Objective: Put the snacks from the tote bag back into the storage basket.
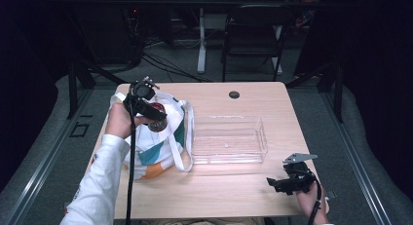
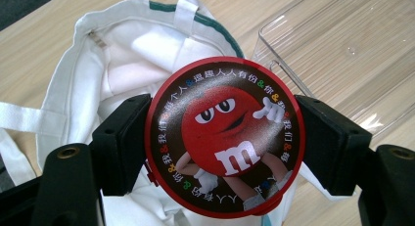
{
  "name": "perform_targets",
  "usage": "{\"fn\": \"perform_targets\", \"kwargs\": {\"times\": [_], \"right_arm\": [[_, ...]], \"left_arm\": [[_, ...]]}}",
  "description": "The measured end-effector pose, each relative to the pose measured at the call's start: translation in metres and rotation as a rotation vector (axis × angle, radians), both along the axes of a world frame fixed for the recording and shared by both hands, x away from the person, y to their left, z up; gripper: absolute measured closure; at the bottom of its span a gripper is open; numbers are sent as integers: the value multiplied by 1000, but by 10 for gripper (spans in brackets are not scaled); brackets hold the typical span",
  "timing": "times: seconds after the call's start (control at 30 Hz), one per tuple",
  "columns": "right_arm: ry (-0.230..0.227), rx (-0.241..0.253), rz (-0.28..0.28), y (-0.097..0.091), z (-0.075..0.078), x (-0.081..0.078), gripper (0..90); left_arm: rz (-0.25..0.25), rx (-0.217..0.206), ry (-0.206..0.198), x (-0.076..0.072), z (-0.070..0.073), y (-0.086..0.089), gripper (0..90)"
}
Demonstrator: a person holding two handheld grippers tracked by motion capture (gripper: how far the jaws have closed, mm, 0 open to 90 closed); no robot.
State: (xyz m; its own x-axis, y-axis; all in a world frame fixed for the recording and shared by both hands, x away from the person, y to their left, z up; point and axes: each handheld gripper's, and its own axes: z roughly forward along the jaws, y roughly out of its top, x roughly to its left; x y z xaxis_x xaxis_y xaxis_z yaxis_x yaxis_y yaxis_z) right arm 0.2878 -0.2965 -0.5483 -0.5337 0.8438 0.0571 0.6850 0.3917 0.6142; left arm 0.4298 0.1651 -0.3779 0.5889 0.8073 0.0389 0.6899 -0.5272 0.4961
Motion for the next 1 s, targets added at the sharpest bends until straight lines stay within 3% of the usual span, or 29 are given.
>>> {"fn": "perform_targets", "kwargs": {"times": [0.4,1.0], "right_arm": [[-2,13,3,-1,0,0,146],[-3,12,4,-1,0,-1,146]], "left_arm": [[-33,3,-5,1,8,-17,264],[-123,-1,-6,-2,11,-53,263]]}}
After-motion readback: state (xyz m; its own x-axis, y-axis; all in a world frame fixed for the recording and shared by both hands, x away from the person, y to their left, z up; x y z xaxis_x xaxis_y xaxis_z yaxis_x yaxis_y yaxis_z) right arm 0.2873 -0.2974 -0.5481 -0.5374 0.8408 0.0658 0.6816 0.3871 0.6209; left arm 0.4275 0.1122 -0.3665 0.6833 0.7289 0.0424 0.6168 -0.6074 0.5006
